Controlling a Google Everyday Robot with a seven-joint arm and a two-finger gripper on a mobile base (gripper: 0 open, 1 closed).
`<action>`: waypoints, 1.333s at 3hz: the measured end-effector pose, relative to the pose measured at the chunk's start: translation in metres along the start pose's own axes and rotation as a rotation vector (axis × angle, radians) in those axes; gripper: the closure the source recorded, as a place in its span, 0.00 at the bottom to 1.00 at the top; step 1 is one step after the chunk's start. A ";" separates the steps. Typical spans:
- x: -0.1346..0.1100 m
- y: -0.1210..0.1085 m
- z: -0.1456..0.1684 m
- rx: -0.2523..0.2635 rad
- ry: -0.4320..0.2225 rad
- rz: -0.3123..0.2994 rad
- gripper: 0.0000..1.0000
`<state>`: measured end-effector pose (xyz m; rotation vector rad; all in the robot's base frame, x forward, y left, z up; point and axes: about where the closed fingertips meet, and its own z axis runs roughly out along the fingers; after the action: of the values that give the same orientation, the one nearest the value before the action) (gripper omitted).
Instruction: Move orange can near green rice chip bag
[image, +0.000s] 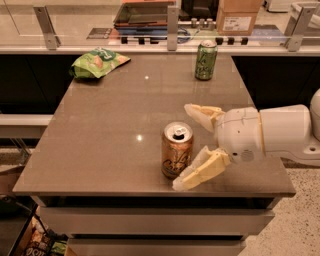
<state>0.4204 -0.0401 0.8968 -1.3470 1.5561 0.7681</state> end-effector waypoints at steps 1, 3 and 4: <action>-0.002 0.001 0.001 -0.001 0.001 -0.005 0.16; -0.007 0.004 0.003 -0.004 0.005 -0.015 0.63; -0.009 0.005 0.004 -0.006 0.007 -0.020 0.87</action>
Offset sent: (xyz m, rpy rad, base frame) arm -0.0007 0.0016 0.0015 -0.0026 -0.0034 0.0020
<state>0.4161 -0.0319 0.9032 -1.3693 1.5442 0.7571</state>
